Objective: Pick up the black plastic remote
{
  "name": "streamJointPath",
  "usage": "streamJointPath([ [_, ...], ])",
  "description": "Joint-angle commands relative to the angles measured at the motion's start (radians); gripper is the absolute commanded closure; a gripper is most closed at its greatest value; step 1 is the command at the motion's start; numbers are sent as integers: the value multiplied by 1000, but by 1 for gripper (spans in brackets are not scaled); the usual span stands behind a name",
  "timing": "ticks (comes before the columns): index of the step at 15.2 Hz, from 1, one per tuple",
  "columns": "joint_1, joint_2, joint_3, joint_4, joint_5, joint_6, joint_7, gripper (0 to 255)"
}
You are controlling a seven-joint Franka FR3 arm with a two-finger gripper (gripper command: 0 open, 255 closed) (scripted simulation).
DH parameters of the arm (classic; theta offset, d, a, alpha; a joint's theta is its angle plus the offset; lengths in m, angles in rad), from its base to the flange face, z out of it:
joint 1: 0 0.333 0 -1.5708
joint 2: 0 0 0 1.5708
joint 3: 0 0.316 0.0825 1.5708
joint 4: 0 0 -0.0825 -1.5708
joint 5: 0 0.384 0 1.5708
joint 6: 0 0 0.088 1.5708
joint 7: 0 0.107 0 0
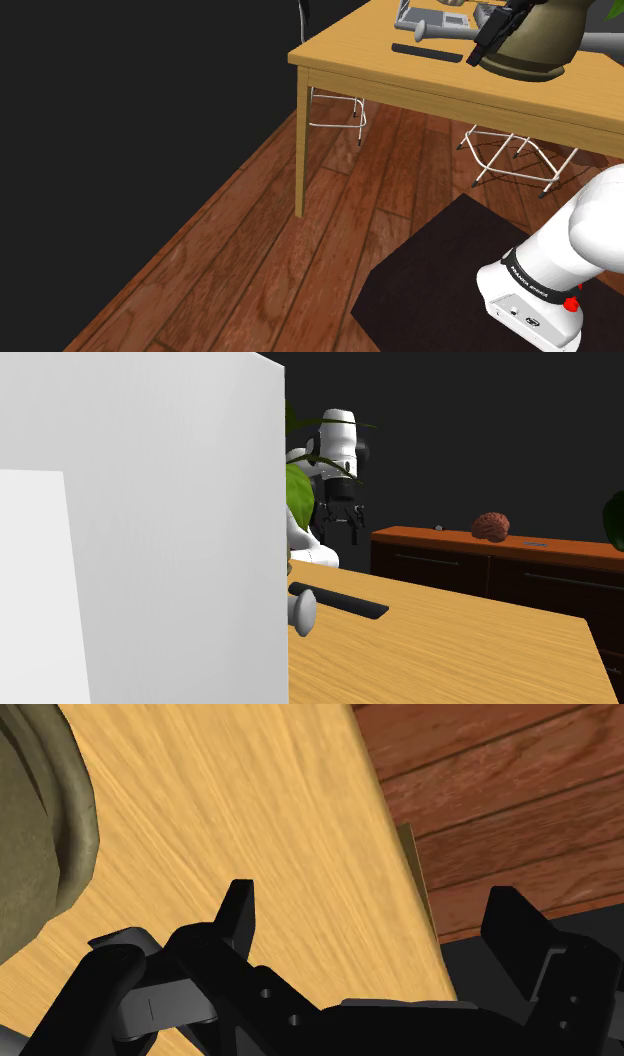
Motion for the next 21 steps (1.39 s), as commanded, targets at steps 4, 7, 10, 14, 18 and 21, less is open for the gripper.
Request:
streamJointPath([
  [4, 19, 128, -81, 101, -6, -8, -122, 0],
  [7, 41, 266, -157, 219, 4, -28, -246, 0],
  [10, 64, 414, -228, 354, 30, -59, -373, 0],
  [14, 80, 631, -311, 563, 93, -124, -550, 0],
  [18, 70, 780, -349, 701, 148, -169, -663, 0],
  [21, 70, 770, -347, 649, 144, -126, -662, 0],
])
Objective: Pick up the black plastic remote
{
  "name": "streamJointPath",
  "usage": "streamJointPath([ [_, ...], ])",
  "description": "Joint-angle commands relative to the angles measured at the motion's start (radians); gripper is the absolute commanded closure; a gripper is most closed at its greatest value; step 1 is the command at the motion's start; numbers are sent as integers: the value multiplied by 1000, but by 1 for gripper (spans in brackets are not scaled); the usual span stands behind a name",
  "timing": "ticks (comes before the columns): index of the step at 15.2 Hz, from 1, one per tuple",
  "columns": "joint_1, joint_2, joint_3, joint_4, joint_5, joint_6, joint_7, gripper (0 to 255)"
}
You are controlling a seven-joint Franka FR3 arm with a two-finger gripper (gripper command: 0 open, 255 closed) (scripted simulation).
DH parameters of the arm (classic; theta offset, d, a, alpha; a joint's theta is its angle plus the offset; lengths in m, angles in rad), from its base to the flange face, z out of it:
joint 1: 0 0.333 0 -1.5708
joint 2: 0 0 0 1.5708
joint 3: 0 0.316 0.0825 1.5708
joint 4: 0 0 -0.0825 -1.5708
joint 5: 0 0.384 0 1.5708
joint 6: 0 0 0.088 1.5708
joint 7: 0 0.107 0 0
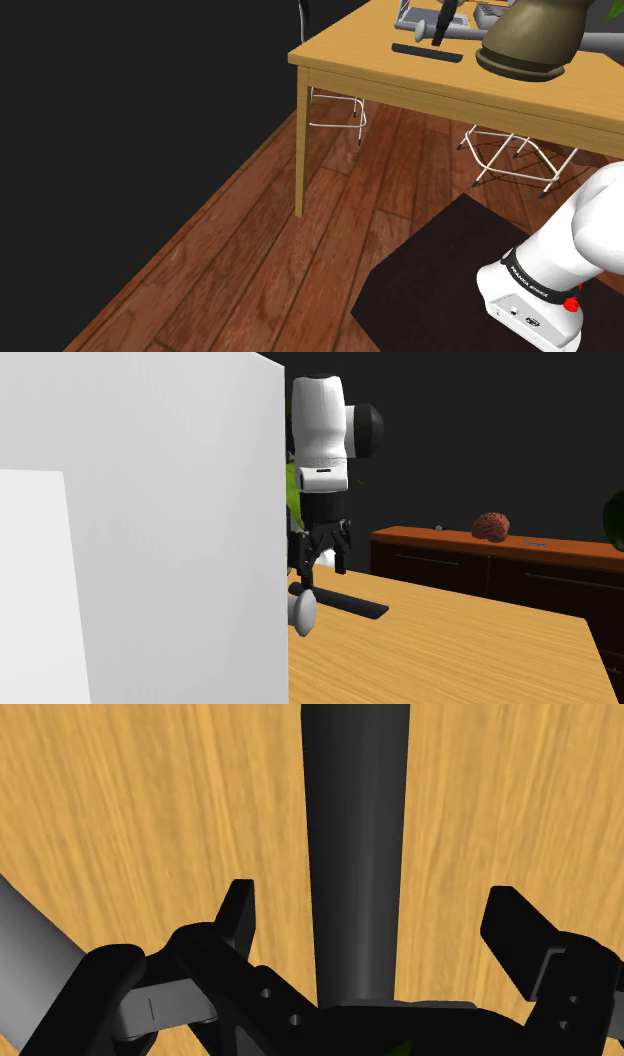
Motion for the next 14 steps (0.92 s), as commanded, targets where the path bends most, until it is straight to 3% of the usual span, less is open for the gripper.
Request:
streamJointPath([
  [1, 0, -5, 0, -31, -2, 26, -2, 0],
  [5, 1, -11, 1, -72, -4, 62, -1, 0],
  [6, 0, -8, 1, -69, -3, 61, -2, 255],
  [14, 0, -7, 1, -67, -3, 60, -2, 255],
])
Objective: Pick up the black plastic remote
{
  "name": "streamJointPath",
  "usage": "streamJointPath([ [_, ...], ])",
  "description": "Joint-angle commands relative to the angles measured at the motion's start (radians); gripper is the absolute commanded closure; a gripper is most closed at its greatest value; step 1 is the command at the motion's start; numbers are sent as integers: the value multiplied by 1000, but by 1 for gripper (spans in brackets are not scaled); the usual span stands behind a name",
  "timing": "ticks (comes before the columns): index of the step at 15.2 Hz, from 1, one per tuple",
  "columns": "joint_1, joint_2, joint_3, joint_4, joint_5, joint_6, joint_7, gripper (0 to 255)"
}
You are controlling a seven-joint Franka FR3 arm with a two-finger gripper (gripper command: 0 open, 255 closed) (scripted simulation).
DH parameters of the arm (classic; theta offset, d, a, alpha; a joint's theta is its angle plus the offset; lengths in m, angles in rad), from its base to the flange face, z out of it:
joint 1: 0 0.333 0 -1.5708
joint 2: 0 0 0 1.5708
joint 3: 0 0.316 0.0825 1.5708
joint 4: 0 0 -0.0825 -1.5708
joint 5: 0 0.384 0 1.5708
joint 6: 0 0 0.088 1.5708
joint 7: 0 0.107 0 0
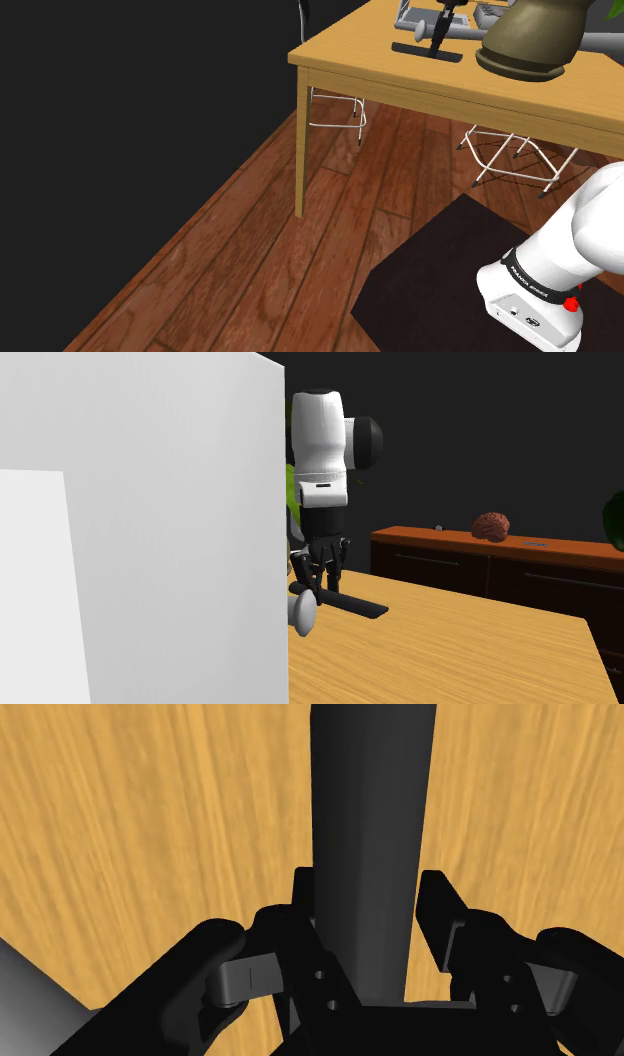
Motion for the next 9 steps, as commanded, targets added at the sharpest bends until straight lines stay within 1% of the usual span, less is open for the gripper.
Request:
streamJointPath([
  [1, 0, -2, 1, -6, -1, 1, 1, 255],
  [9, -2, 22, -3, 129, 8, -112, -2, 255],
])
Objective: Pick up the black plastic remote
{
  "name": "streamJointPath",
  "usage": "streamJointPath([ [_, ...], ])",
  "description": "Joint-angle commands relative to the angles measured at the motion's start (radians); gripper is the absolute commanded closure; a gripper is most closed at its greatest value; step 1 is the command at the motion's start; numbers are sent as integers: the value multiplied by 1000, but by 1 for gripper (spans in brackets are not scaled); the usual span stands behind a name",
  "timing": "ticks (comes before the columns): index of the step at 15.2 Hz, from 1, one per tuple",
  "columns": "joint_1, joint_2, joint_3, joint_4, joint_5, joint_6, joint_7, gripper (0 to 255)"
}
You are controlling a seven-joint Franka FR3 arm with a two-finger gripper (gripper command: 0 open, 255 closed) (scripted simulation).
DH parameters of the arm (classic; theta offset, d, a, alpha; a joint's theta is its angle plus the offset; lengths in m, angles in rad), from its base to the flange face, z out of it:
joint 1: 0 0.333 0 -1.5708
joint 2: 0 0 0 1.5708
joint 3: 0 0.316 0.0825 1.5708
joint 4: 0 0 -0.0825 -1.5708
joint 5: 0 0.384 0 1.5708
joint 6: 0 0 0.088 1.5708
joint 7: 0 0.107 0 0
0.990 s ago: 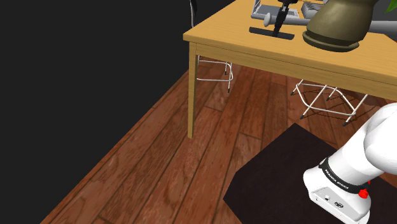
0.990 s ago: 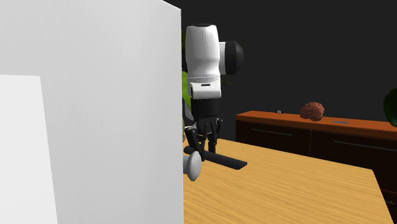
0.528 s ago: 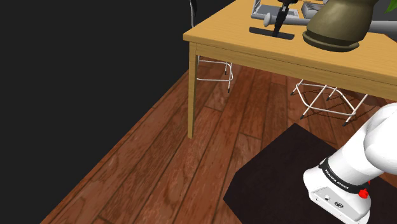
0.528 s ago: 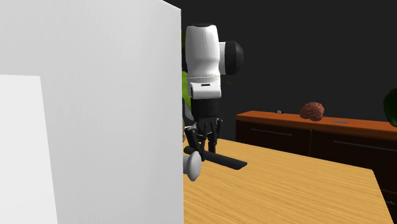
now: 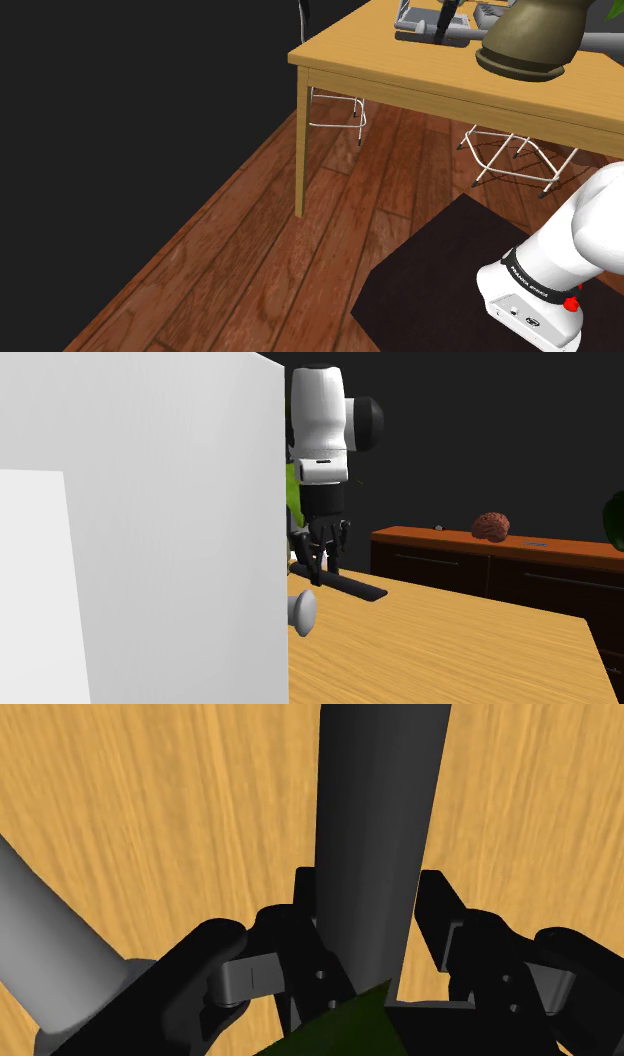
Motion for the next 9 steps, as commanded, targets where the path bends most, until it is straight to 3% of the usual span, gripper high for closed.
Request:
streamJointPath([
  [1, -1, 8, -1, 38, 3, -30, -1, 255],
  [9, -6, 43, -7, 162, 17, -124, -7, 255],
])
